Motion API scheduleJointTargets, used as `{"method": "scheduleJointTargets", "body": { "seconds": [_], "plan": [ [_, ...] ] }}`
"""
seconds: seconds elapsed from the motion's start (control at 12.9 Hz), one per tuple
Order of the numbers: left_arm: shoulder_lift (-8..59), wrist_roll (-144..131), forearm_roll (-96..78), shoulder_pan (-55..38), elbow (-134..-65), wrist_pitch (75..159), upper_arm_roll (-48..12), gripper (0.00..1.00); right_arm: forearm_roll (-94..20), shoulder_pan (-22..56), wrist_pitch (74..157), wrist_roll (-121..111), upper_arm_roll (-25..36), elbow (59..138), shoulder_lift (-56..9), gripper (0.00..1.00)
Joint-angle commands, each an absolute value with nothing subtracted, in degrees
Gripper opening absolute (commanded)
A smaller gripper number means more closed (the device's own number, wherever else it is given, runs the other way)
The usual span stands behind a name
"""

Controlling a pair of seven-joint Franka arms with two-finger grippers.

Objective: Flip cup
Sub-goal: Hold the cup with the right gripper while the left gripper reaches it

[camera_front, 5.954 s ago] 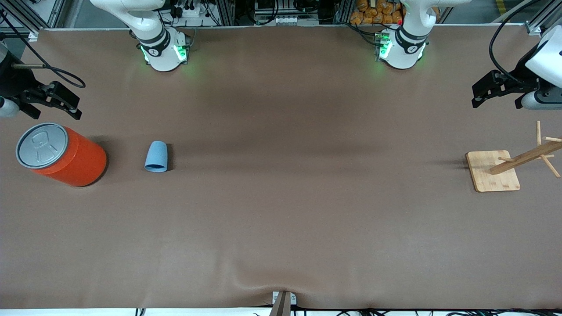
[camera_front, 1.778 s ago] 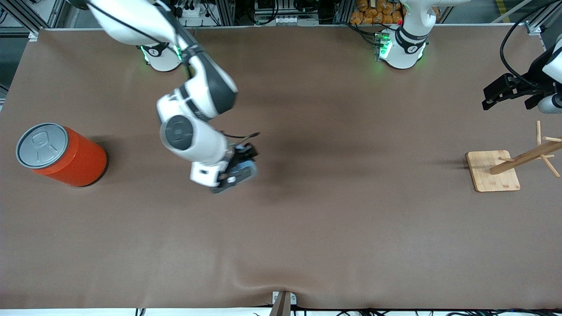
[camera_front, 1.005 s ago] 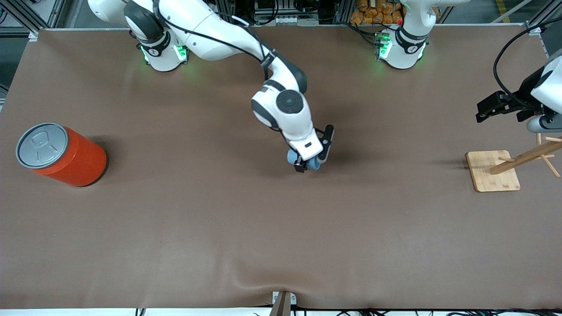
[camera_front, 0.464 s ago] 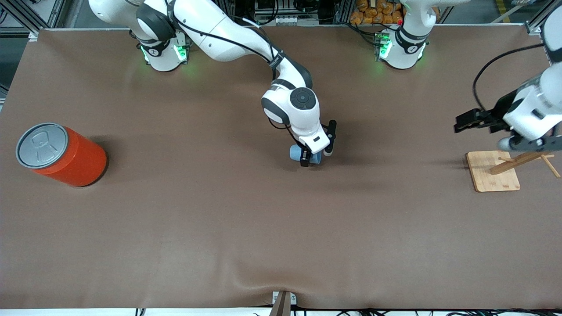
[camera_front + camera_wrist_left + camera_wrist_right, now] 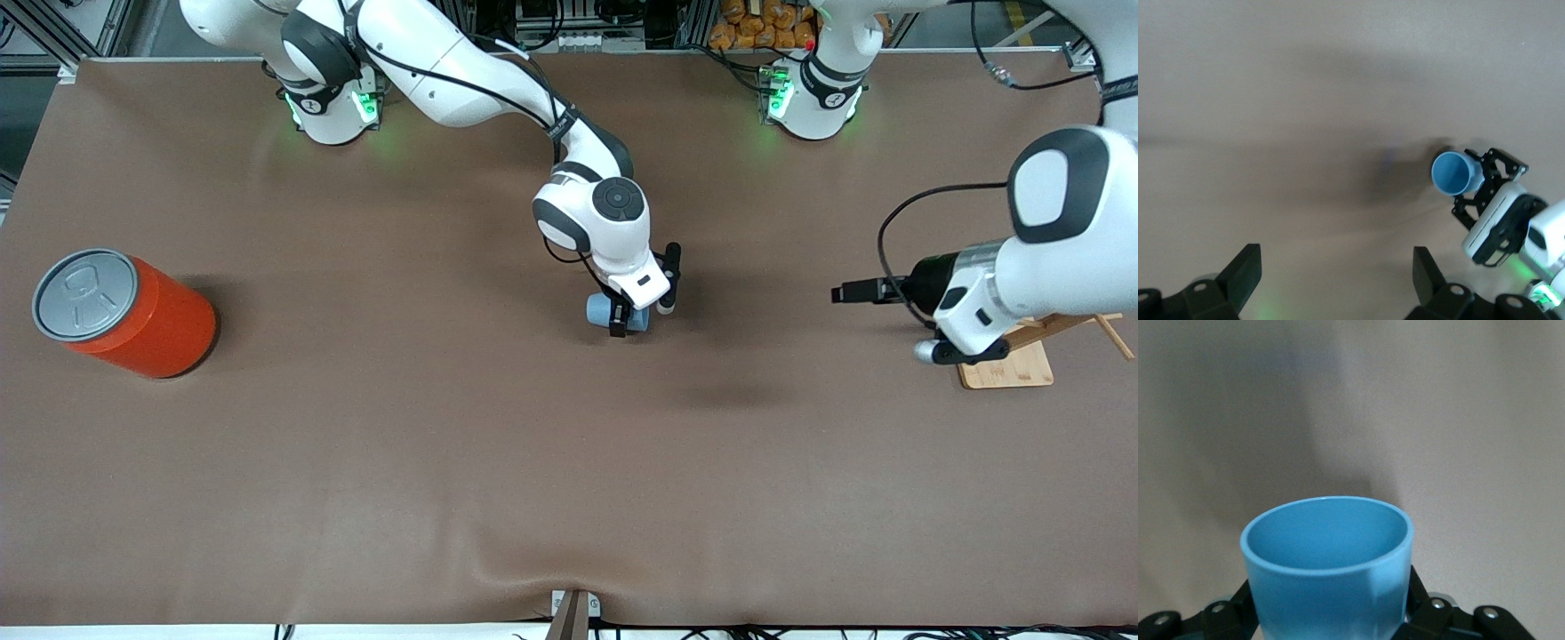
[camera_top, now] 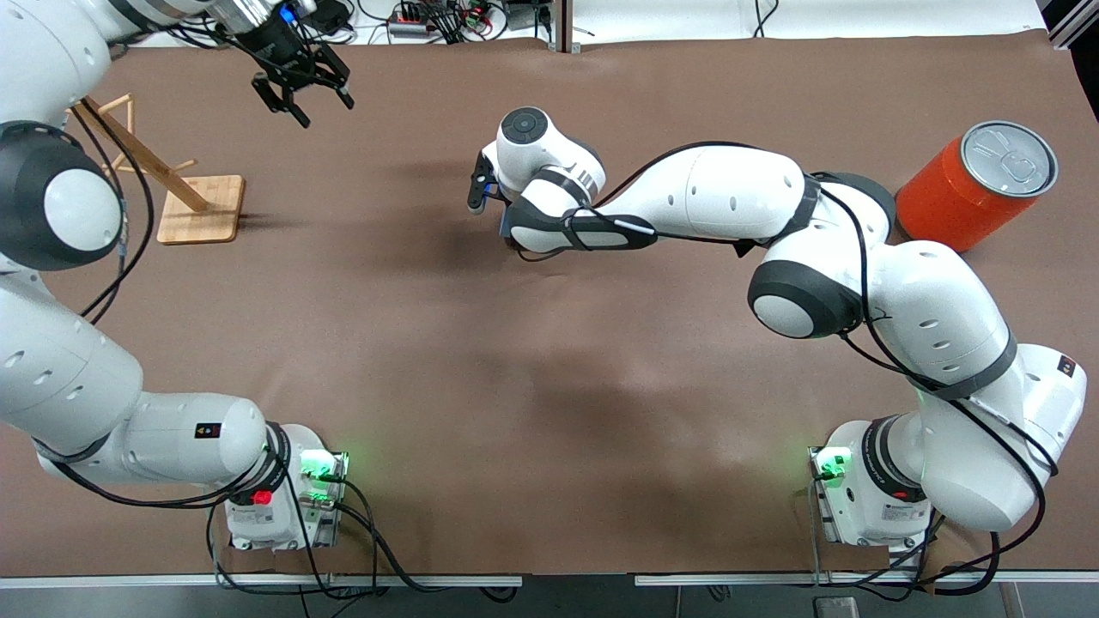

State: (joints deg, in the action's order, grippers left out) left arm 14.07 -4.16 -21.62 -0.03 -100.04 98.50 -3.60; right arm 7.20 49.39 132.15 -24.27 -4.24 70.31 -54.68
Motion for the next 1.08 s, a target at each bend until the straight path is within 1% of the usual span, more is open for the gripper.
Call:
{"method": "scheduleJointTargets", "body": {
  "seconds": [0.0, 0.31, 0.62, 1.01],
  "plan": [
    [14.8, -3.2, -25.4, -0.1, -103.1, 103.0, -4.5, 1.0, 9.0, 49.6, 132.3, -24.7, -4.2, 68.9, -55.5, 1.0],
    [20.9, 2.4, -33.8, -0.4, -103.2, 107.7, -6.2, 1.0, 9.3, 49.1, 132.2, -24.6, -4.3, 69.3, -55.3, 1.0],
    [27.1, 11.8, -44.5, -0.3, -103.4, 107.8, -7.3, 1.0, 9.0, 48.9, 130.4, -24.5, -4.4, 70.8, -52.7, 1.0],
    [33.8, 20.6, -61.0, -2.0, -103.5, 107.8, -7.6, 1.0, 7.2, 49.0, 115.7, -24.5, -5.1, 70.7, -44.6, 1.0]
  ]
}}
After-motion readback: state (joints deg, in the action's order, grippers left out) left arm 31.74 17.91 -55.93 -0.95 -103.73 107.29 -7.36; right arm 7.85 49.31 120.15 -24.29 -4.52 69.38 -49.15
